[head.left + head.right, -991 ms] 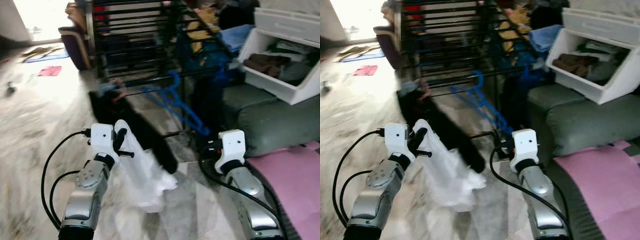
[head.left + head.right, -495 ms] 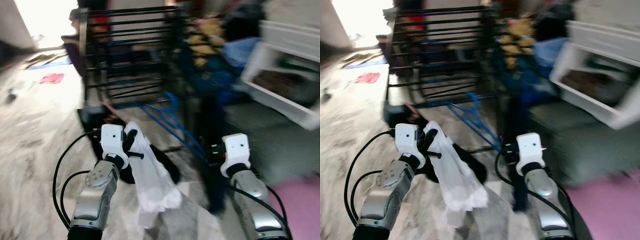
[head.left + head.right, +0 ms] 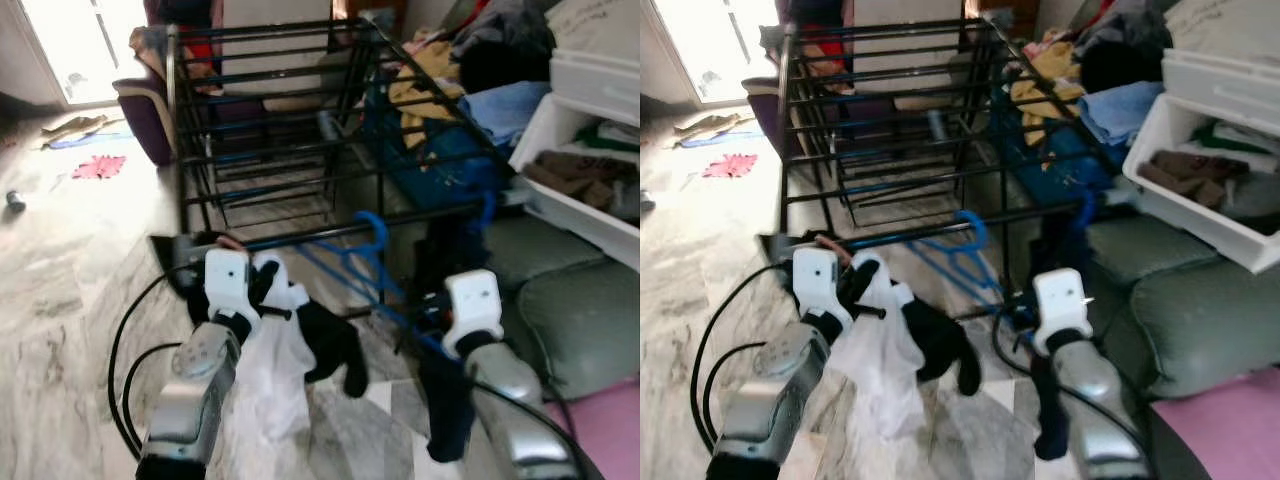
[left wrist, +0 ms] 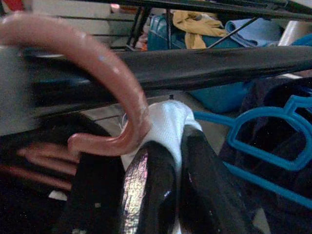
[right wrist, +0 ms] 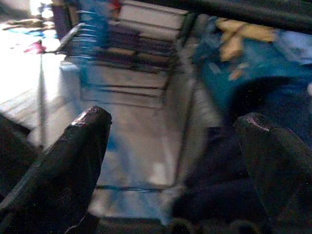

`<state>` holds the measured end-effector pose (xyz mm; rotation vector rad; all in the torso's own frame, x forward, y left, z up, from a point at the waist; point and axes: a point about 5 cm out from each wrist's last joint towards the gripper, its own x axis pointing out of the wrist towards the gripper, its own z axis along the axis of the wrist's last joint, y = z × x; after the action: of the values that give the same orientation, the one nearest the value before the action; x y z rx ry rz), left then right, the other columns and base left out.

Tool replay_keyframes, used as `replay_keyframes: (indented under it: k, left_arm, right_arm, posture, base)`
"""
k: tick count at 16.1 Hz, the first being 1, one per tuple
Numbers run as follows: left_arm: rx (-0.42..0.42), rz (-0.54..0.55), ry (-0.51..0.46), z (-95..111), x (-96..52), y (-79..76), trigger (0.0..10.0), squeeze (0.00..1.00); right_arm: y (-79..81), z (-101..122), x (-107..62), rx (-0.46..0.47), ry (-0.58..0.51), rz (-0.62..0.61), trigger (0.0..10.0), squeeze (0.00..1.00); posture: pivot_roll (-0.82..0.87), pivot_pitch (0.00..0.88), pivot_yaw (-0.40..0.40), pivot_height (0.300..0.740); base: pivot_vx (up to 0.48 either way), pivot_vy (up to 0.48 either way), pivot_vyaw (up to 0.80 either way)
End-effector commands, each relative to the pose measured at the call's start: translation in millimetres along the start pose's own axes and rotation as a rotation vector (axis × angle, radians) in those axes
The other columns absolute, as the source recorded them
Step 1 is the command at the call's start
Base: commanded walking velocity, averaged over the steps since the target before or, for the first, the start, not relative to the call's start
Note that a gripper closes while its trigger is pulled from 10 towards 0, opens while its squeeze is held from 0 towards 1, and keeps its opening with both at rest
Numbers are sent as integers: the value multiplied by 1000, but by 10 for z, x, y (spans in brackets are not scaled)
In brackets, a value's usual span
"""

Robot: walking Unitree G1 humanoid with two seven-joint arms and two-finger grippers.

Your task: Hang hanger

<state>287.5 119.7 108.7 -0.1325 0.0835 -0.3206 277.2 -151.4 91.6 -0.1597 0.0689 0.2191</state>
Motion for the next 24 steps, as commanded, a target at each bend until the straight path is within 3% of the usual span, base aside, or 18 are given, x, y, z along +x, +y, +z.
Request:
replay_keyframes:
  k: [1, 6, 9, 10, 12, 16, 18, 24]
  left_arm:
    - [-1, 7, -19, 73, -9, 28, 10000, 0]
    - [-14, -58, 5, 29, -28, -79, 10000, 0]
    - [-8, -68, 12, 34, -43, -71, 10000, 0]
    - [-6, -74, 22, 18, -42, -71, 10000, 0]
    - [-5, -79, 25, 14, -36, -78, 10000, 0]
    - [-1, -110, 27, 42, -4, -124, 10000, 0]
    - [-2, -108, 28, 40, -5, -121, 10000, 0]
    - [-18, -112, 37, 2, -40, -188, 10000, 0]
  right_arm:
    - [-2, 31, -8, -5, -8, 11, 10000, 0]
    - [-179, -16, -46, -49, 44, -66, 10000, 0]
    - [-299, -5, -222, -71, 79, 52, 10000, 0]
    - [-330, -30, -288, -90, 104, 158, 10000, 0]
    - [-367, -46, -305, -113, 113, 213, 10000, 0]
    - [-625, 75, -215, -162, 127, 342, 10000, 0]
    - [-649, 86, -212, -166, 132, 363, 10000, 0]
    - [-584, 120, -190, -191, 164, 625, 10000, 0]
  posture:
    - [-28, 51, 4, 740]
    - [-30, 52, 1, 740]
    - [-33, 61, -1, 740]
    - [-35, 61, 1, 740]
    - [-38, 61, 5, 740]
    - [-41, 71, 11, 740]
    - [-42, 74, 4, 740]
    - [-51, 96, -16, 740]
  base:
    - [0, 0, 0]
    - [0, 0, 0]
    - [0, 0, 0]
    - [0, 0, 0]
    - [0, 0, 0]
    - [0, 0, 0]
    - [0, 0, 0]
    - [0, 0, 0]
